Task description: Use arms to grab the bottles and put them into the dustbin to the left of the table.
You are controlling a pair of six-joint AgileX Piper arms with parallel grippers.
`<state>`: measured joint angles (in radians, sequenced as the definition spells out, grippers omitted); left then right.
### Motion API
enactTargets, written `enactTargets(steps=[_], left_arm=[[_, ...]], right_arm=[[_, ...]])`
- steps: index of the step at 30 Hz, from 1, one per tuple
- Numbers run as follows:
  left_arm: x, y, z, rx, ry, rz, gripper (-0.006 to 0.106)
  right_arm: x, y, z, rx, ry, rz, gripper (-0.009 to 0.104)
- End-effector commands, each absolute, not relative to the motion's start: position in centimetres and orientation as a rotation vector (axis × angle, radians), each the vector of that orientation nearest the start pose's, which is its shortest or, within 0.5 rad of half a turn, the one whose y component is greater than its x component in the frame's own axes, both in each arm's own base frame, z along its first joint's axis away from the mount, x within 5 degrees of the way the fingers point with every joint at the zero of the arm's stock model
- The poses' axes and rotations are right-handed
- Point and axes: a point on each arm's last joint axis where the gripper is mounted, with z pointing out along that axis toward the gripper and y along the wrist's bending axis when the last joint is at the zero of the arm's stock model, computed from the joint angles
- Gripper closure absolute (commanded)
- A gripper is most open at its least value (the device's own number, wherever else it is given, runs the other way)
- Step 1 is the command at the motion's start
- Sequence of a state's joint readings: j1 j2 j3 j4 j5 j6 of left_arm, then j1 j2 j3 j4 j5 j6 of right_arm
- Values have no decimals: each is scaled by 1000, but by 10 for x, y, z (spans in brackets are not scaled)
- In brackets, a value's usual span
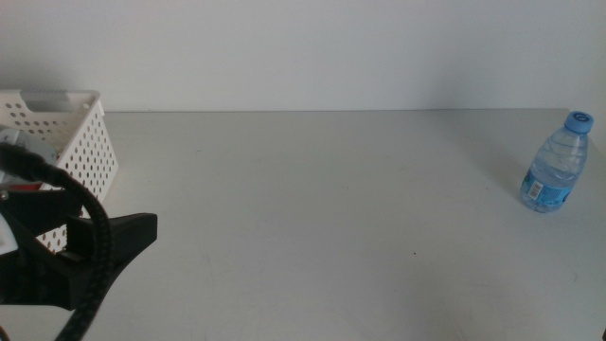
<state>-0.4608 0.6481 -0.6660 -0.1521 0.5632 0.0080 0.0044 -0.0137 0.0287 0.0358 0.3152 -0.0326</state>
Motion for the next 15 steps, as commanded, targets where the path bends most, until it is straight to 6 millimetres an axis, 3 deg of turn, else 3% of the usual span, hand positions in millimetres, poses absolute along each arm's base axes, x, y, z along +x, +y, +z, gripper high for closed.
enactTargets(steps=[1, 10, 15], left_arm=[[112, -64, 347, 369, 1920, -478, 7], [112, -64, 347, 369, 1919, -479, 7], [112, -64, 347, 369, 1919, -479, 7]], right_arm=[[54, 0, 188, -16, 1716, -10, 26], [72, -1, 255, -44, 1769, -49, 26], [91, -1, 264, -57, 1821, -60, 26]])
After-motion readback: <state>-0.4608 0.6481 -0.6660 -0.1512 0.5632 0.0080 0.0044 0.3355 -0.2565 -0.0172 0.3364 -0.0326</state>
